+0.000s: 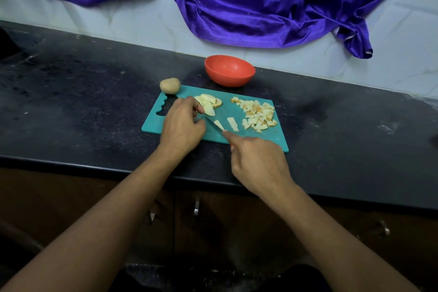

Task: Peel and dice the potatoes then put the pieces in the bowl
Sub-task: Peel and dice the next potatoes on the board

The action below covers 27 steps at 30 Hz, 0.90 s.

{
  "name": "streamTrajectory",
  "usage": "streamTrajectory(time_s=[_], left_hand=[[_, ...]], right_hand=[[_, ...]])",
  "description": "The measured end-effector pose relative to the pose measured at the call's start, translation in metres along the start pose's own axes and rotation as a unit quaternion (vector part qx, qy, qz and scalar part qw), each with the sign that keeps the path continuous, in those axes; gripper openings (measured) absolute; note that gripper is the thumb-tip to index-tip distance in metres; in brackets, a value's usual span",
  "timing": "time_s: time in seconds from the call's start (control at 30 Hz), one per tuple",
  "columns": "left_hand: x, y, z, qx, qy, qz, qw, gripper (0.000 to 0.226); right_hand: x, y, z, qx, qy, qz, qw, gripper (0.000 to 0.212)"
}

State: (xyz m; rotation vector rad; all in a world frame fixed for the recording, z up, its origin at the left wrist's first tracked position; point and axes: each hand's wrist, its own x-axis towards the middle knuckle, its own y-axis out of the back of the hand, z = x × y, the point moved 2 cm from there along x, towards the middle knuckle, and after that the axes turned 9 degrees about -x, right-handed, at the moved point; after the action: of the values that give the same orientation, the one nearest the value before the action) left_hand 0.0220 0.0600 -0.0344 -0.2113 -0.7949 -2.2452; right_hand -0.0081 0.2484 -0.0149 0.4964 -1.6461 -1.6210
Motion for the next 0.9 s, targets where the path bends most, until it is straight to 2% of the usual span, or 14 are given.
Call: streamTrajectory(time_s=[0.33, 0.43, 0.57, 0.73, 0.9], left_hand=[[-0.001, 0.001, 0.002, 0.015, -0.004, -0.012, 1.0, 0.023], [-0.001, 0.001, 0.003, 0.014, -0.005, -0.013, 1.0, 0.023], [-0.001, 0.002, 0.004, 0.014, -0.005, -0.018, 1.0, 0.021], [0.011, 0.001, 0.004, 0.052, -0.012, -0.024, 0.998, 0.02], [0.034, -0.009, 0.011, 0.173, -0.02, -0.083, 0.981, 0.048]], right_hand=[[0.025, 0.0, 0.042, -0.056, -0.083, -0.04, 0.994, 0.051], [0.035, -0.004, 0.048, -0.017, -0.116, -0.019, 0.993, 0.046], [0.039, -0.011, 0.05, 0.098, -0.166, 0.017, 0.981, 0.042], [0.028, -0.021, 0.047, 0.114, -0.155, 0.089, 0.977, 0.044], [0.027, -0.022, 0.048, 0.12, -0.152, 0.096, 0.976, 0.044]])
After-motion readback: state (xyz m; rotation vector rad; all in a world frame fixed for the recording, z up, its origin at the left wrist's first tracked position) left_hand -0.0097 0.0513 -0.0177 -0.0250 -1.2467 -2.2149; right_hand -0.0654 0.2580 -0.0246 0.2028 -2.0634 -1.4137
